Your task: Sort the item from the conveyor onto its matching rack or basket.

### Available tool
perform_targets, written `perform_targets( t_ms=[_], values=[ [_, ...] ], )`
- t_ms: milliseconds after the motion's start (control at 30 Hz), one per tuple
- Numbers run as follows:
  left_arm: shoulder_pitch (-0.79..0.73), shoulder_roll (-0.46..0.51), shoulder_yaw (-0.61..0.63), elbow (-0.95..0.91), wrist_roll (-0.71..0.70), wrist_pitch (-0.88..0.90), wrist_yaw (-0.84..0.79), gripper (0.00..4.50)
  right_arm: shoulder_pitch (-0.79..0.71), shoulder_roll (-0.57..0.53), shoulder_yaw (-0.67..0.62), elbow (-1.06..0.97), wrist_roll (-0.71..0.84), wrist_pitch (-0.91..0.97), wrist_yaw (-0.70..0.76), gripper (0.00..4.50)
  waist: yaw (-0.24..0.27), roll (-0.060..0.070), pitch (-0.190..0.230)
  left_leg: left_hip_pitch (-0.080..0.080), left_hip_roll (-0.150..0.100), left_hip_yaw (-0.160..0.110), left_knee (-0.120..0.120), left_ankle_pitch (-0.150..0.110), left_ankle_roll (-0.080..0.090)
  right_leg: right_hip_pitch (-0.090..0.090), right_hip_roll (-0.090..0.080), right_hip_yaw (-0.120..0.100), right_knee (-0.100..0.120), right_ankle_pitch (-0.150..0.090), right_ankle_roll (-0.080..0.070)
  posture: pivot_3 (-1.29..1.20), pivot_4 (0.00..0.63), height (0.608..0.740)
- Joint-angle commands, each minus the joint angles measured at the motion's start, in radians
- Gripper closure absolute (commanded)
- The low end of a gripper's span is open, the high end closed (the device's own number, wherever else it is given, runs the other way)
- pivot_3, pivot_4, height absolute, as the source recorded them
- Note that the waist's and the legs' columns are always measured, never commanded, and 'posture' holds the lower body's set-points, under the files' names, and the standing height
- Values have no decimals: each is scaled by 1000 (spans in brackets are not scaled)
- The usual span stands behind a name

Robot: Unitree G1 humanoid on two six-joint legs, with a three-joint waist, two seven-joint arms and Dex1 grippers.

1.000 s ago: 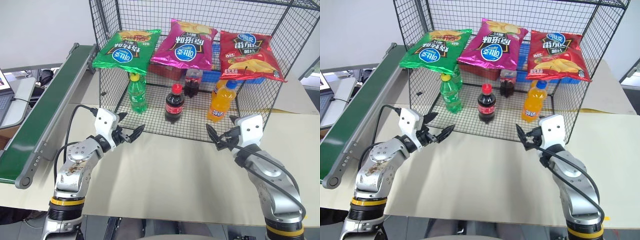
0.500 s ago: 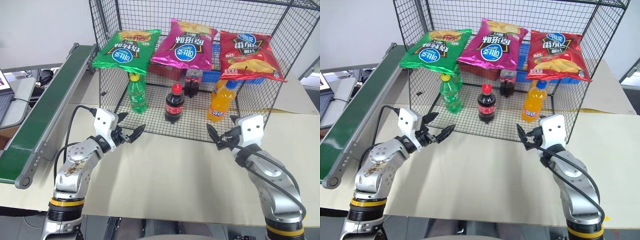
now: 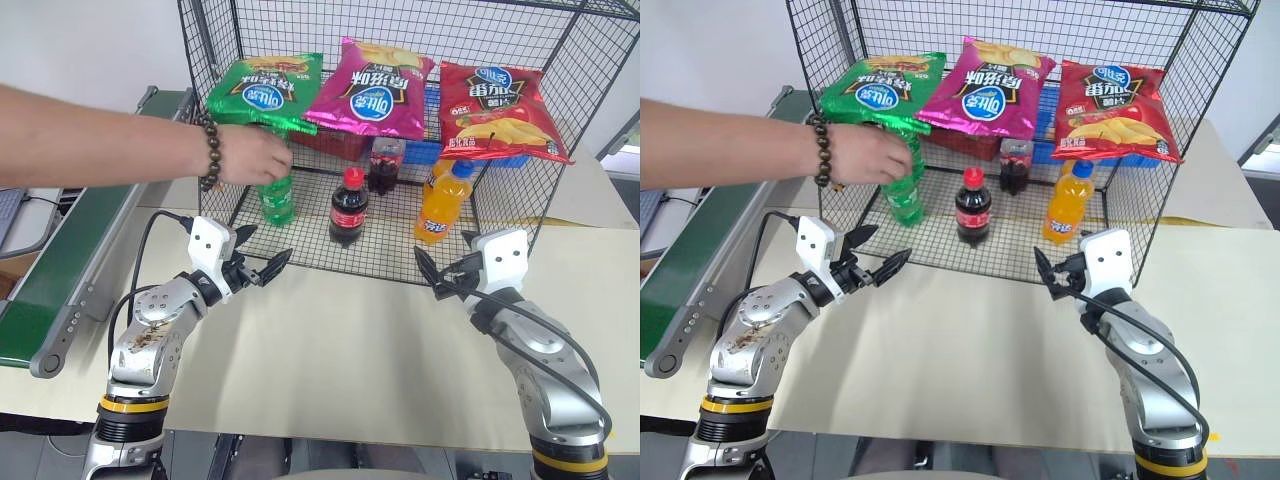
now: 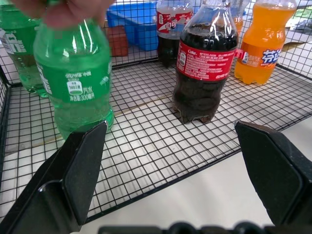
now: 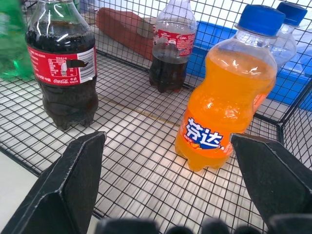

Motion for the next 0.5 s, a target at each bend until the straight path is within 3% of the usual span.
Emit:
perform_targets(
  t_ms=[33, 500],
  values=[
    [-4, 17, 10, -38, -6, -10, -6, 48, -10, 0, -19, -42, -8, -11, -7, 0, 0, 0, 0, 0, 0, 0, 0, 0, 0, 0, 0, 0, 0, 0, 0, 0, 150, 740],
    [-7, 20, 92, -42, -31, 13, 71, 48, -27, -2, -9, -34, -4, -4, -4, 0, -1, 0, 0, 0, 0, 0, 0, 0, 0, 0, 0, 0, 0, 0, 0, 0, 150, 740]
  ],
)
